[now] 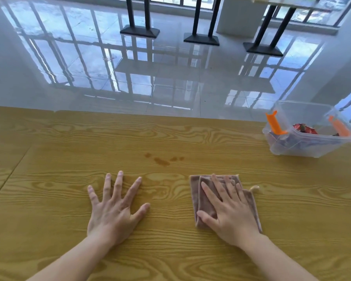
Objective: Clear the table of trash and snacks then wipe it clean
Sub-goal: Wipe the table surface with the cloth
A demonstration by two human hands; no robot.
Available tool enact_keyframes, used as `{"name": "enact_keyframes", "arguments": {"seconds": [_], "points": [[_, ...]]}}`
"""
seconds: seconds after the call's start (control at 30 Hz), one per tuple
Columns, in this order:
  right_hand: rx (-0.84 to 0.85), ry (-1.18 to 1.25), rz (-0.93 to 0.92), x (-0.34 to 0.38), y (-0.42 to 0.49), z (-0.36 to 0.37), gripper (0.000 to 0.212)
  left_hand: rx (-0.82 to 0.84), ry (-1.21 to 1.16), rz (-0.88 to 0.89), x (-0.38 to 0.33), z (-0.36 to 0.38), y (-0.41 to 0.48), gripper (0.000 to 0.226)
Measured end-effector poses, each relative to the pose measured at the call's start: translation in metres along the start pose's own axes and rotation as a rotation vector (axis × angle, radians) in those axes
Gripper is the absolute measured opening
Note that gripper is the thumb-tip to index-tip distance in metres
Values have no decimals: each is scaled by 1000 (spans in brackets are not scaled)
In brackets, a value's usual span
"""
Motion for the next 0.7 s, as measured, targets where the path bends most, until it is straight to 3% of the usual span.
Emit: {"name": "enact_keyframes", "arguments": {"seconds": [0.1, 0.17, 0.3, 0.37, 0.43, 0.5, 0.63, 0.7], "points": [[9, 112, 273, 1, 86, -16, 83, 6, 1, -1, -1, 1, 0, 77], [52, 147, 348, 16, 132, -14, 79, 1, -14, -11, -1, 0, -1, 76], [98, 104, 97, 30, 102, -6, 69, 22, -12, -5, 0, -2, -3, 76], [11, 41, -75, 24, 42, 5, 68, 12, -15, -10, -1, -3, -3, 77], [-25, -31, -122, 14, -2, 9, 71, 17, -13, -6, -1, -2, -2, 77], [14, -25, -41, -1, 10, 3, 76, 17, -16, -6, -1, -2, -1, 77], [31, 137, 294, 11, 107, -13, 80, 16, -22, -13, -1, -2, -3, 77], [68, 156, 315, 31, 144, -13, 76, 14, -26, -16, -1, -4, -2, 76]]}}
Point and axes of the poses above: each hand's wrist, its own y-axis towards the middle knuckle, its own z-axis out of the palm, x = y × z, the point moved 4 cm from there along y, towards the middle knuckle, and after that the axes turned 12 degrees about y, right-handed, at the moved point
